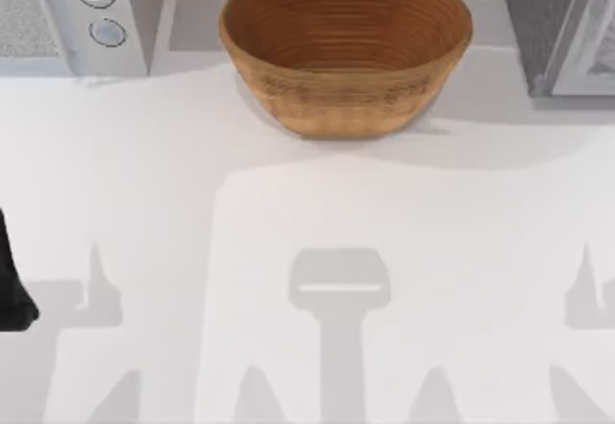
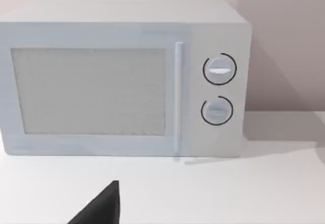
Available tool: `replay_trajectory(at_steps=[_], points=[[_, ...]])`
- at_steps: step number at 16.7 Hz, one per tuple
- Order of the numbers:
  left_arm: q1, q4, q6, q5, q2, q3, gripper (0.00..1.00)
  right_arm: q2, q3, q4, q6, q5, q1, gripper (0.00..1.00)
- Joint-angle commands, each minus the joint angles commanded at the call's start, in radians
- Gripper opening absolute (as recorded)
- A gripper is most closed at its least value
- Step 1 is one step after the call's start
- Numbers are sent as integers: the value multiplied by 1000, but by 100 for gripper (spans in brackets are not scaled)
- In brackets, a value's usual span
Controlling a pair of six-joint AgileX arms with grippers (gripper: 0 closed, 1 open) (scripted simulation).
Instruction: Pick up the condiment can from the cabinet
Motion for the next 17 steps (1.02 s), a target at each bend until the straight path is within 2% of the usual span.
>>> replay_trajectory(at_steps=[4,7,11,17], points=[[0,0,0,0,0,0,100,28,32,-6,1,3,6,100],[0,0,0,0,0,0,100,136,159,-36,3,19,23,100],[0,0,0,0,0,0,100,372,465,-110,6,54,55,100],[0,0,0,0,0,0,100,806,1043,-255,10,120,111,100]])
